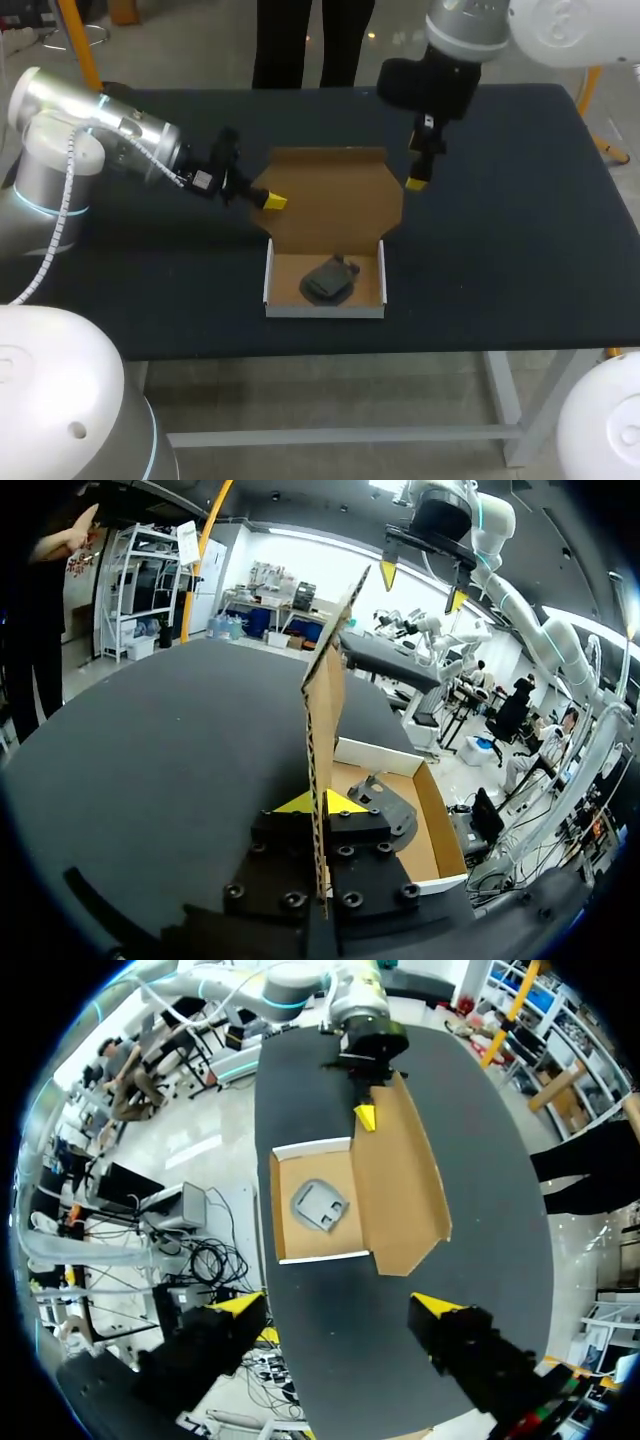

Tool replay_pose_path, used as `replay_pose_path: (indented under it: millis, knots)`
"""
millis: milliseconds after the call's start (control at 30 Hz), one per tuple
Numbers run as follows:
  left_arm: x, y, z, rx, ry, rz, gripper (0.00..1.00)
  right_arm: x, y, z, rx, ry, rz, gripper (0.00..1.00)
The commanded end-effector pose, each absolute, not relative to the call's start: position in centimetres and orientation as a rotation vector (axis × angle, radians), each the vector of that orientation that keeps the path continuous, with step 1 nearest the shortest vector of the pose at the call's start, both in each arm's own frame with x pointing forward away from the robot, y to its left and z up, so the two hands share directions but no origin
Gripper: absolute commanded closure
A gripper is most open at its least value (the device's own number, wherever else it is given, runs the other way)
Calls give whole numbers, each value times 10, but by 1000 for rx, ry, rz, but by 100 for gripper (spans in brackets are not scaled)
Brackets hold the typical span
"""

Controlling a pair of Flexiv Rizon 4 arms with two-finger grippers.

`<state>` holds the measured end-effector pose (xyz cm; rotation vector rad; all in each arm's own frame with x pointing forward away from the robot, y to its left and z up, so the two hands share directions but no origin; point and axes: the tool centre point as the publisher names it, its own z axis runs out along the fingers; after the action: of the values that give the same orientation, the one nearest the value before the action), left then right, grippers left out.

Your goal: Assemble the packaging by folding the flat box into shape, placing the metal phone stand inside, and closing the box properly

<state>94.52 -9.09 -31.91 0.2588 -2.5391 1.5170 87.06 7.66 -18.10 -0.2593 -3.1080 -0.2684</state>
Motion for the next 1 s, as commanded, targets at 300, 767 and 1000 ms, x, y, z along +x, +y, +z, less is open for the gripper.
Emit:
replay_pose_path:
  millis: [300,767,1000]
  knots:
    - [927,-93,-319,228,-2704,1624,100,871,79,-179,-252,-3106,-255,0]
    - [919,-92,-323,124,-2776,1705,100,871,83,-180,-240,-3103,-252,0]
    - [919,-92,-323,87,-2804,1707,100,871,85,-179,-232,-3104,-246,0]
